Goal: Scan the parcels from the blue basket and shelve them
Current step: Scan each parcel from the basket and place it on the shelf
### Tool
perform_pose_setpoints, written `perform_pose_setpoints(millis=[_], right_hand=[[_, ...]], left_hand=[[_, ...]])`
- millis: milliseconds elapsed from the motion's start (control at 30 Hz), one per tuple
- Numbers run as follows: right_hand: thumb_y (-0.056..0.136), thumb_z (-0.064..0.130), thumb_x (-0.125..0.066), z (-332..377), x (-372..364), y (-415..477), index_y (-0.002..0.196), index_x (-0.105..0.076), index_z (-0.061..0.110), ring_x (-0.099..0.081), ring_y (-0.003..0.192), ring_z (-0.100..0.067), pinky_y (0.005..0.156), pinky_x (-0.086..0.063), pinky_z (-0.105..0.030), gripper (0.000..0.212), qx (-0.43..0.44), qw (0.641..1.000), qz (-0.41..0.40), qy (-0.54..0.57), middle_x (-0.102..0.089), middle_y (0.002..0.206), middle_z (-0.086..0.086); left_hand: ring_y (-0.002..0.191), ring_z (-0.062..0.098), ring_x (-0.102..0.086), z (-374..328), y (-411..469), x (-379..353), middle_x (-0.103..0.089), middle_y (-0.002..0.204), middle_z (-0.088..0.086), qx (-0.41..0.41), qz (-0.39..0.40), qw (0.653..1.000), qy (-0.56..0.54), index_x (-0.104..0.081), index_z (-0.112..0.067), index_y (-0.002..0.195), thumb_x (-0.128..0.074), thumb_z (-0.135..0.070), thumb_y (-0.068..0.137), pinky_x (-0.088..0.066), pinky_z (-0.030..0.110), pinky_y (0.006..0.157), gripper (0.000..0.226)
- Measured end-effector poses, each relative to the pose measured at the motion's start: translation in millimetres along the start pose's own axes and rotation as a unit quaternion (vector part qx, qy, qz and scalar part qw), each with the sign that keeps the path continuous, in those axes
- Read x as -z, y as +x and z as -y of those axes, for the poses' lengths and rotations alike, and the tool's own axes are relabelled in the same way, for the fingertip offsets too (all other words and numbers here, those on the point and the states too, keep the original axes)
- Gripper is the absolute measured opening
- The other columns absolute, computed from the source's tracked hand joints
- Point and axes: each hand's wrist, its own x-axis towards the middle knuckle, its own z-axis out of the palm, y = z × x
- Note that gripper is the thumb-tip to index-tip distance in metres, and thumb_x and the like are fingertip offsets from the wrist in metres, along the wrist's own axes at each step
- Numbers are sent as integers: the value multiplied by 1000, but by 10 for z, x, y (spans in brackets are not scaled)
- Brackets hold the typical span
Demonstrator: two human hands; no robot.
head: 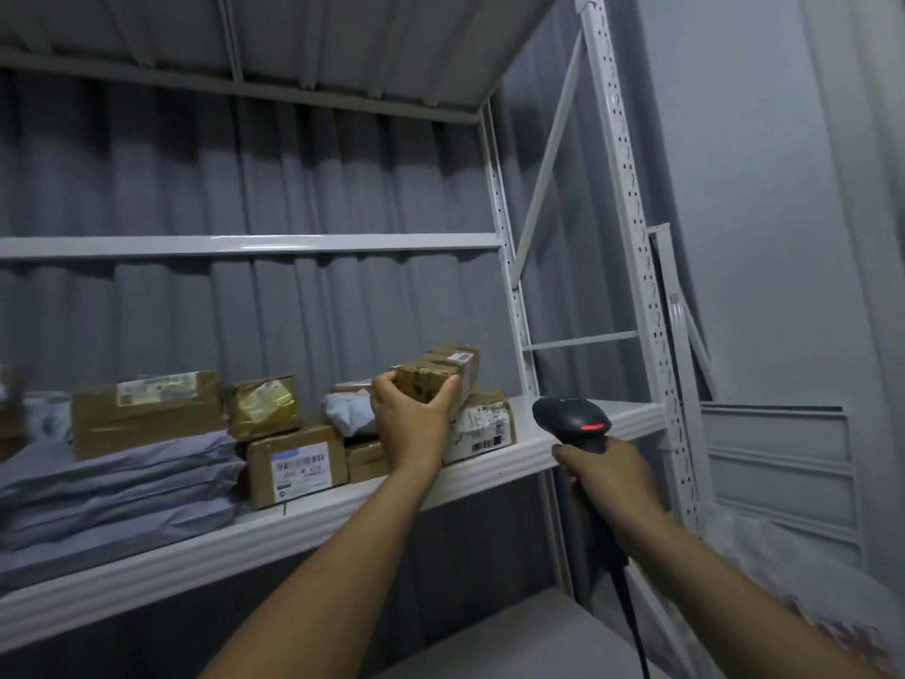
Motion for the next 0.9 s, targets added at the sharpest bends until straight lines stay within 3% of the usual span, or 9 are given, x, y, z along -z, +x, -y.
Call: perform_pose_setpoints(millis=[100, 233, 333, 400, 500, 567, 633, 733, 900], right_hand=[[76, 19, -72, -55, -21, 231, 66, -64, 5, -59, 46, -23, 54, -47, -30, 19, 3, 1000, 4, -3, -59, 48, -7], [76, 17, -69, -110, -20, 429, 64, -61, 6, -56, 43, -19, 48, -41, -24, 18, 10, 1000, 16, -11, -57, 48, -7], [77, 17, -69, -204, 14, 540, 67, -63, 3, -58, 45, -21, 48, -44, -26, 18, 11, 1000, 17, -15, -58, 51, -9], [76, 17, -69, -277, 39, 602, 70, -64, -1, -61, 48, -23, 51, -47, -28, 20, 8, 1000, 7, -22, -60, 52, -9], [77, 16, -70, -355, 55, 655, 75, -65, -3, -63, 52, -24, 49, -46, -25, 20, -1, 1000, 0, -22, -62, 57, -10], [77, 16, -70, -400, 43, 668, 73, -65, -1, -61, 49, -22, 47, -44, -22, 18, -5, 1000, -2, -24, -61, 56, -9], [78, 17, -69, -428, 28, 661, 72, -64, 2, -59, 47, -20, 46, -43, -22, 17, -5, 999, 3, -34, -59, 54, -6], [79, 19, -68, -448, 20, 648, 78, -65, 0, -57, 46, -18, 44, -42, -20, 19, -6, 999, 15, -43, -60, 55, -6], [80, 20, -67, -427, 16, 645, 78, -65, 0, -56, 47, -17, 46, -43, -22, 20, -11, 998, 31, -52, -61, 56, -8]], left_hand=[[108, 24, -52, 48, 133, -294, -49, 122, 7, -12, 10, 999, 51, -41, -13, 121, -77, -49, 74, -48, 32, 86, 70], [112, 31, -52, 110, 242, -532, -44, 133, 16, -20, 24, 990, 136, -34, -10, 132, -67, -49, 83, -47, 38, 87, 71], [121, 29, -49, 156, 264, -567, -39, 141, 14, -55, 52, 983, 169, -22, -22, 148, -60, -37, 93, -45, 38, 92, 69], [122, 26, -48, 201, 259, -550, -37, 143, 11, -112, 89, 971, 193, -25, -28, 149, -59, -30, 95, -43, 37, 96, 64], [117, 26, -52, 230, 276, -529, -38, 142, 7, -210, 111, 930, 278, -42, -27, 138, -59, -33, 94, -47, 36, 91, 48], [118, 27, -52, 212, 326, -556, -36, 146, 6, -230, 109, 907, 335, -45, -25, 137, -58, -39, 94, -48, 37, 89, 48], [126, 27, -45, 219, 405, -628, -32, 150, 6, -246, 119, 879, 391, -39, -25, 144, -53, -48, 94, -44, 38, 97, 57], [133, 25, -31, 314, 504, -755, -33, 148, 5, -311, 140, 811, 476, -23, -23, 152, -43, -62, 92, -29, 41, 107, 74], [140, 28, -21, 440, 624, -900, -21, 152, 9, -283, 211, 792, 498, 0, -21, 154, -45, -70, 86, -24, 46, 115, 95]])
